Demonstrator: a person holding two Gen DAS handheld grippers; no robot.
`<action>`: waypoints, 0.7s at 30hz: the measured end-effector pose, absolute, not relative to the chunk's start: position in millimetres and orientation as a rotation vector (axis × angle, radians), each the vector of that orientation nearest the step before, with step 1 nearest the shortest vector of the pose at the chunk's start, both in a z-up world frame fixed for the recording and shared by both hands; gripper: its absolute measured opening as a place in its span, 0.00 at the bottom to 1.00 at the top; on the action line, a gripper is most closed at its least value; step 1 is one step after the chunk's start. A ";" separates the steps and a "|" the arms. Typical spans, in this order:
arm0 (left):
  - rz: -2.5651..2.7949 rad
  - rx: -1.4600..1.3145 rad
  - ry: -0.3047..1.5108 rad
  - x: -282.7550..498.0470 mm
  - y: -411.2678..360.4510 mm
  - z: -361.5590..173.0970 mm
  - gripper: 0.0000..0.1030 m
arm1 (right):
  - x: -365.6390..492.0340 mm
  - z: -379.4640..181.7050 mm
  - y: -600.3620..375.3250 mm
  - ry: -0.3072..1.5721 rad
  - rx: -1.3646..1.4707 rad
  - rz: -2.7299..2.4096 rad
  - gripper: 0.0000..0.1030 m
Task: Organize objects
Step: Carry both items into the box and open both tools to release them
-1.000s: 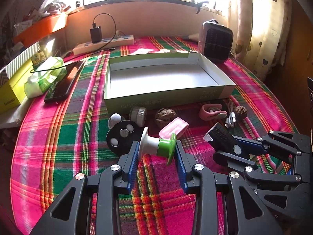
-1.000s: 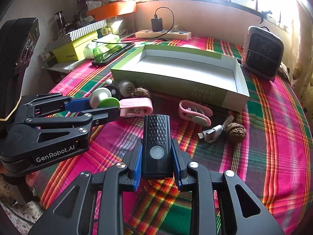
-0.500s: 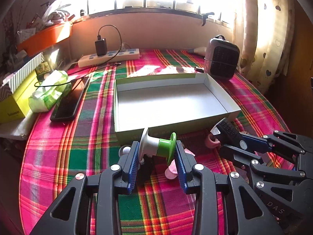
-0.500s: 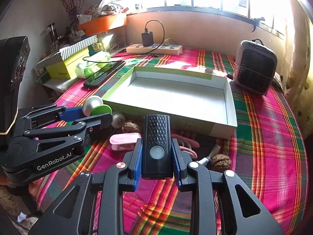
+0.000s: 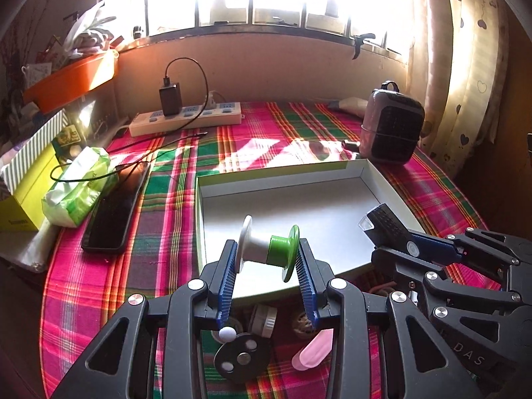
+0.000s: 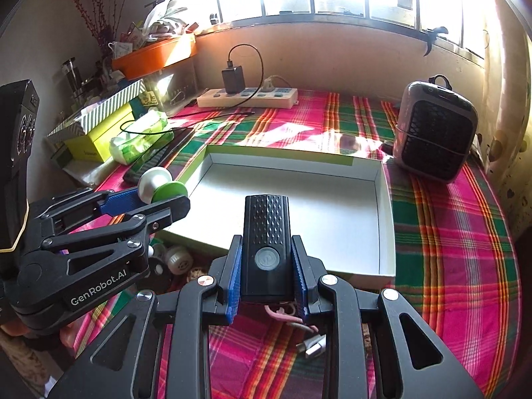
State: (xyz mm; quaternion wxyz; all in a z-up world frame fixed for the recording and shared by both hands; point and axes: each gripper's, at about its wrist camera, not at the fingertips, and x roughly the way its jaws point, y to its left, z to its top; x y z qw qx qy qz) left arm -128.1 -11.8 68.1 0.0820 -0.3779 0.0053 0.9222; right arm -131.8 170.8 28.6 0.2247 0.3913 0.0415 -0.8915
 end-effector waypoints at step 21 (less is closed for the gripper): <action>2.727 -1.273 -0.011 -203.8 -15.8 39.4 0.32 | -209.7 2.0 153.4 0.092 1.237 -2.465 0.27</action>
